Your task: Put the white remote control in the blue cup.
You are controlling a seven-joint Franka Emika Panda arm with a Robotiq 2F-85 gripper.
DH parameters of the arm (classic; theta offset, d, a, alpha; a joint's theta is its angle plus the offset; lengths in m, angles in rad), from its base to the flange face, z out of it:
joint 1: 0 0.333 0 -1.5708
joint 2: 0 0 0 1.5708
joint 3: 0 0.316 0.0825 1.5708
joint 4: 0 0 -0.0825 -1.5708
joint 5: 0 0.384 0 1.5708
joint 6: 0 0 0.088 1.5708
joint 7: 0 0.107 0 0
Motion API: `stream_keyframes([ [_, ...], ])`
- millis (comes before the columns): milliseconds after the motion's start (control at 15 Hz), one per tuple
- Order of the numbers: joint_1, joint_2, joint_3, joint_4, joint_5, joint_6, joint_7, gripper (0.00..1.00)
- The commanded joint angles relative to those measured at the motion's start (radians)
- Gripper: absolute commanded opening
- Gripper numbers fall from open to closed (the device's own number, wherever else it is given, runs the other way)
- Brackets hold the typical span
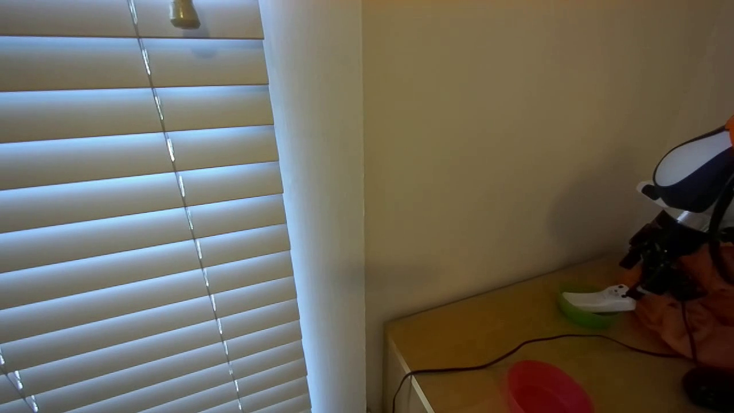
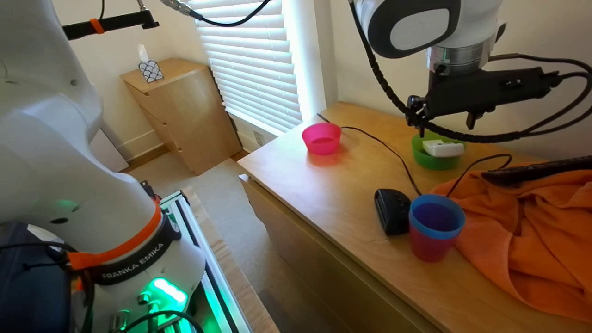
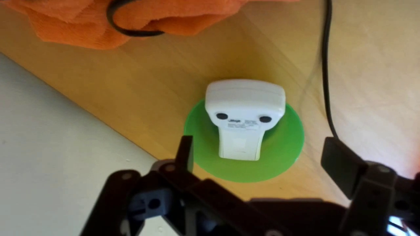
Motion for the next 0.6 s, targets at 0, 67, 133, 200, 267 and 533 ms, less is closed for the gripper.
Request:
stream_keyframes([
  [0, -0.025, 0.060, -0.006, 0.055, -0.090, -0.034, 0.063, 1.00],
  [67, -0.028, 0.072, -0.005, 0.062, -0.109, -0.035, 0.081, 1.00],
  [133, -0.038, 0.083, 0.007, 0.069, -0.114, -0.046, 0.083, 1.00],
  [200, -0.051, 0.090, 0.024, 0.075, -0.107, -0.057, 0.072, 1.00],
  [267, -0.056, 0.094, 0.032, 0.079, -0.104, -0.068, 0.070, 1.00],
  [533, -0.039, 0.108, 0.019, 0.093, -0.130, -0.082, 0.125, 1.00],
])
